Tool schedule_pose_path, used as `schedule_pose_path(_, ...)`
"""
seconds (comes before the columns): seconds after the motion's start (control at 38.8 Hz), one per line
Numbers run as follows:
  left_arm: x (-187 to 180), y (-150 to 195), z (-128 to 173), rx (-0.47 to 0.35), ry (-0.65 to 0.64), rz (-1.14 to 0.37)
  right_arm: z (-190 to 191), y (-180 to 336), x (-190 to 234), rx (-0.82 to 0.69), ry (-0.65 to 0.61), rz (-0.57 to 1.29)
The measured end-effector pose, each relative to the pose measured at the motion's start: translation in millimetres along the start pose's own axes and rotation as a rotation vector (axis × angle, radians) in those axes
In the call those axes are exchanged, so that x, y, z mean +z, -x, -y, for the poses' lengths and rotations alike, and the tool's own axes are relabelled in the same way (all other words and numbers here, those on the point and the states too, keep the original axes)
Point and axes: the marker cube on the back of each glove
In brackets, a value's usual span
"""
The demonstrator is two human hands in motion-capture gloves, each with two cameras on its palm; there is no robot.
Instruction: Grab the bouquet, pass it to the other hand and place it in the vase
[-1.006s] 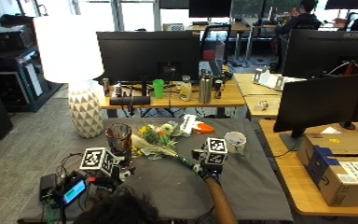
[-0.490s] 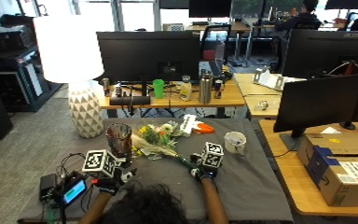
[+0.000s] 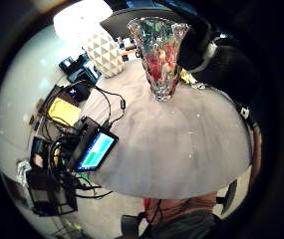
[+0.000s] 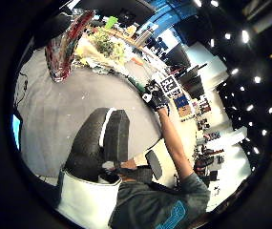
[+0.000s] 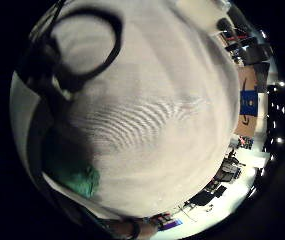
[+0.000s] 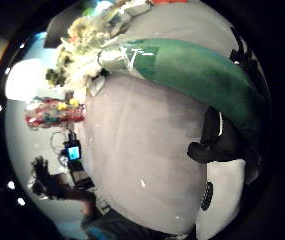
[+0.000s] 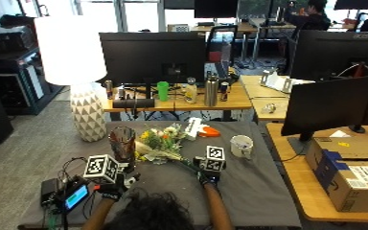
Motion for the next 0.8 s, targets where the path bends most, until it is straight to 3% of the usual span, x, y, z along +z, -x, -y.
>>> schedule_pose_path(0.26, 1.1, -0.9, 0.3, -0.003, 0.006, -0.014, 19.6, 5.3, -5.2, -0.055, -0.205, -0.011)
schedule_pose_path(0.46, -8.3, -7.8, 4.3, 0.008, -0.003, -0.011, 5.4, -10.4, -10.9, 0.024, -0.155, 0.007)
schedule_pose_path(0.7, -20.6, -38.7, 30.8, 0.078, -0.019, -0.084, 42.0, -2.6, -36.4, -0.054, -0.361, 0.372)
schedule_pose_path(0.8, -28.7, -61.1, 44.9, 0.11, -0.015, -0.159, 30.4, 2.3, -66.2, -0.084, -0.431, 0.536)
